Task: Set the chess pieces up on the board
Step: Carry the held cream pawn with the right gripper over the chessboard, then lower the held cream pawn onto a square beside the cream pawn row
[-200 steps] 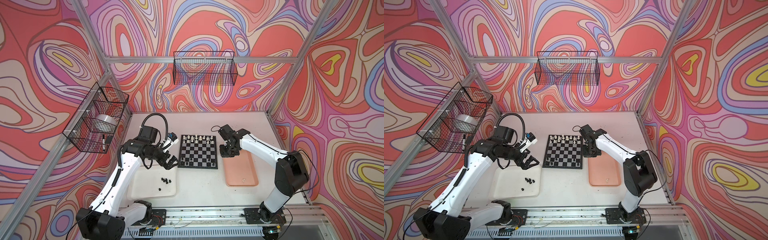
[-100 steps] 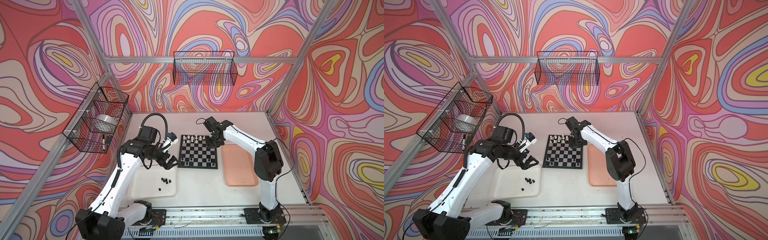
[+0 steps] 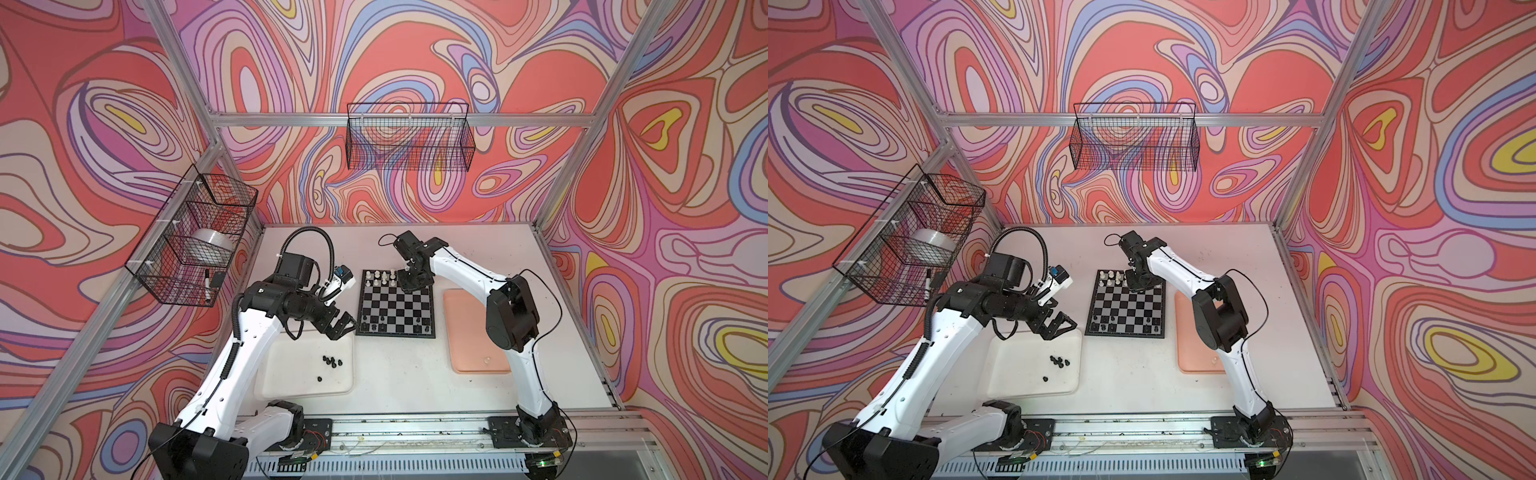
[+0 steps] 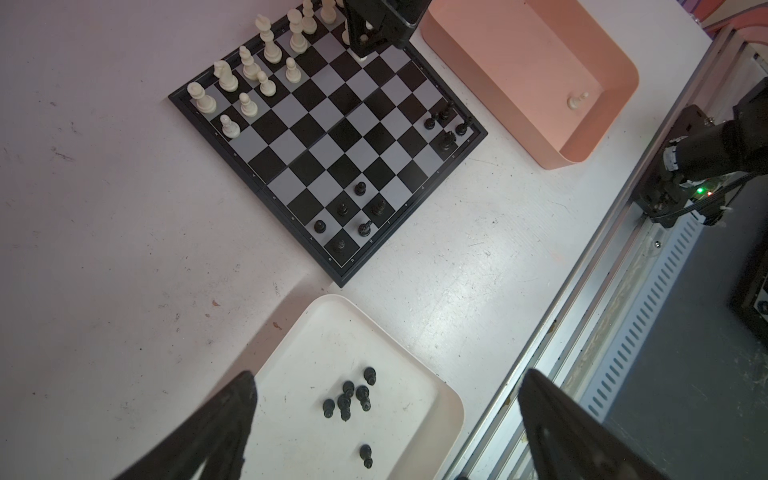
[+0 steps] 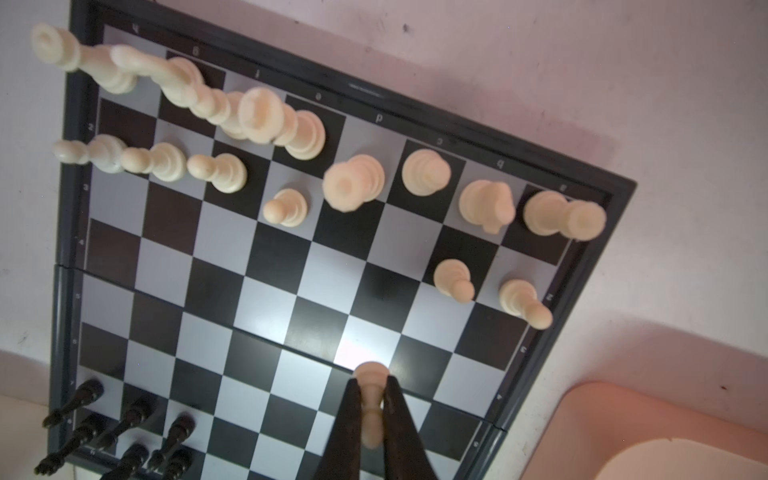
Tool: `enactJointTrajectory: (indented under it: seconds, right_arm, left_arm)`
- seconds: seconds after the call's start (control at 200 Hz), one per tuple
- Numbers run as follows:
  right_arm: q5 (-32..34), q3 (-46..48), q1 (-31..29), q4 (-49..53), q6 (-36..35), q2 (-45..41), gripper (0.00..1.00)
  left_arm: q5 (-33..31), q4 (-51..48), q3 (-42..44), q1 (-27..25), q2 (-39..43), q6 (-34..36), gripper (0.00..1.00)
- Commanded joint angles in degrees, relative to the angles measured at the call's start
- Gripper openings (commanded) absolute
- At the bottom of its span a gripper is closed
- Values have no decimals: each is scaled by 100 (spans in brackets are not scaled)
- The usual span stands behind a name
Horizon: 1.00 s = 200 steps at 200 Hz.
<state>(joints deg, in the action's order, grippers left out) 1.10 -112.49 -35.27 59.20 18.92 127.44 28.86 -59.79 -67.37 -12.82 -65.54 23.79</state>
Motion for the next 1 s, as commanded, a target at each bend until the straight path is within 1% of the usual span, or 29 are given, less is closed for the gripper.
enactJointTrajectory:
  seconds: [0.0,0.541,0.997]
  right_arm:
    - [91,-276,-42,-49,-103,195,7]
    - [91,-978,-42,-40,-222,824,7]
    - [126,-1135,-50,-84,-257,1028,8]
  left_arm:
    - [1,-6,49,-36,87,28,99]
    - [-31,-15,29,-32,50,26,99]
    - [-47,-6,49,-36,57,37,99]
